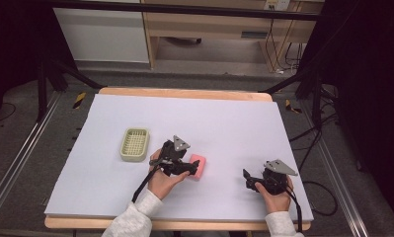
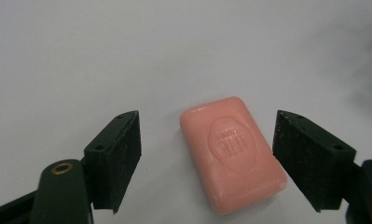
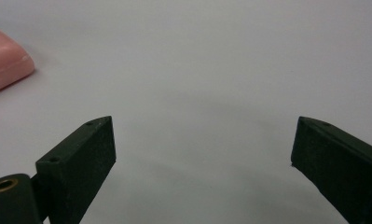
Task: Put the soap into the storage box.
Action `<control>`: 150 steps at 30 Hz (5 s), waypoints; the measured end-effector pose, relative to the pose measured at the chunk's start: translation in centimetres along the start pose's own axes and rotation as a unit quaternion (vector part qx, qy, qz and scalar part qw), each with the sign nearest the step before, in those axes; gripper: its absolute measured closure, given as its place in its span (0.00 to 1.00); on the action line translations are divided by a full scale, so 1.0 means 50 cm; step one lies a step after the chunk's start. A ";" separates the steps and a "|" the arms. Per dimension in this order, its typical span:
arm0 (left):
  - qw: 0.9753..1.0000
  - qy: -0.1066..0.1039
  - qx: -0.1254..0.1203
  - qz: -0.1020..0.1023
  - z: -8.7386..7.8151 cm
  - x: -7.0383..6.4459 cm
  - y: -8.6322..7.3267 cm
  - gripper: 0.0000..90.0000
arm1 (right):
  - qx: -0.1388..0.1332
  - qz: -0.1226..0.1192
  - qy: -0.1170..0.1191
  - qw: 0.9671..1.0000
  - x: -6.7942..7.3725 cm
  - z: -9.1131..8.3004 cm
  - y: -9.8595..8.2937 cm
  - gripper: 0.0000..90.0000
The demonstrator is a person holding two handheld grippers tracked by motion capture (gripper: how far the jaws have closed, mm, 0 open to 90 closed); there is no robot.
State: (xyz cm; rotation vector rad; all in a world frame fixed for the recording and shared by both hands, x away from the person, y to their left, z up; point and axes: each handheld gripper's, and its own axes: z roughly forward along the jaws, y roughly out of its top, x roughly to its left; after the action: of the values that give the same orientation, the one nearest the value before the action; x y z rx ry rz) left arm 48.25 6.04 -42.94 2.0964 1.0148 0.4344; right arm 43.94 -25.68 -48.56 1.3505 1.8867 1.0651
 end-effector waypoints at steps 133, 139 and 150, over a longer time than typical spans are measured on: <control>0.995 -0.022 0.100 -0.009 0.050 -0.019 0.007 0.41 | 0.010 -0.007 -0.002 1.000 0.004 0.003 0.001 0.09; 0.995 -0.021 0.093 -0.004 0.029 -0.007 0.006 0.41 | 0.010 -0.008 -0.002 1.000 0.004 0.003 0.001 0.09; 0.997 -0.011 0.080 -0.012 -0.015 0.026 0.004 0.41 | 0.010 -0.008 -0.003 1.000 0.004 0.003 0.001 0.09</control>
State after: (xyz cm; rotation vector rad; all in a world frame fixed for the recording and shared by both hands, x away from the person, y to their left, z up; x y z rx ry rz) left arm 48.76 7.34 -42.30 2.2229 1.0914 0.3278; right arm 44.04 -25.41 -48.61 1.3464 1.9060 1.0368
